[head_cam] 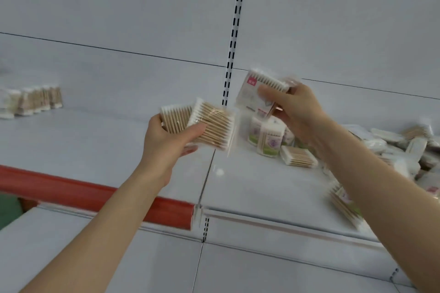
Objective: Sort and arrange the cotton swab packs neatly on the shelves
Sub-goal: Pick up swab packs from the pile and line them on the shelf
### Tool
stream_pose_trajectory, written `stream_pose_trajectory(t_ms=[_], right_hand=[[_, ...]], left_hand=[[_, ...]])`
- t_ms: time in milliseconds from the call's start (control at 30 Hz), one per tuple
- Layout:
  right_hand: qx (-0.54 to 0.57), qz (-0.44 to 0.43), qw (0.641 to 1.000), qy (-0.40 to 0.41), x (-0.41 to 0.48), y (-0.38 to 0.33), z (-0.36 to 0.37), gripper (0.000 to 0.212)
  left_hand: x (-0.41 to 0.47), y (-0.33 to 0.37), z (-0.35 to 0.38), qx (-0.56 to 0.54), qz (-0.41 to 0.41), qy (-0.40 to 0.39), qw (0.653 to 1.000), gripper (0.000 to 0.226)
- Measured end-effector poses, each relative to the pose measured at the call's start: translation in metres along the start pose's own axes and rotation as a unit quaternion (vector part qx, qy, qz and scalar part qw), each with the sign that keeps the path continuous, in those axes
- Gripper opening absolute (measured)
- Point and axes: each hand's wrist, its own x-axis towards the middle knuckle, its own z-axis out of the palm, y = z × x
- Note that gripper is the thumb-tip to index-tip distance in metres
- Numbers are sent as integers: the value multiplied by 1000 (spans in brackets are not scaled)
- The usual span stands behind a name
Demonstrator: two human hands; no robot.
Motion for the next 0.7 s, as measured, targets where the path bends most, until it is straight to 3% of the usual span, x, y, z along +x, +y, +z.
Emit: stream_pose_trajectory(t_ms=[200, 367, 500, 700], right_hand=[[30, 20, 995, -93, 9, 7, 89, 34], [57, 42, 985, -156, 7, 16, 192, 30], [48, 69, 983, -163, 6, 25, 283, 11], [-19, 53, 988, -143, 20, 33, 377, 14]], left_hand=[[0, 23, -101, 23, 49, 85, 995, 53], [-13, 39, -198, 26, 71, 101, 992, 51], [-25, 50, -287, 41, 90, 99, 990, 49], [-11, 57, -382, 81, 78, 113, 987, 56]])
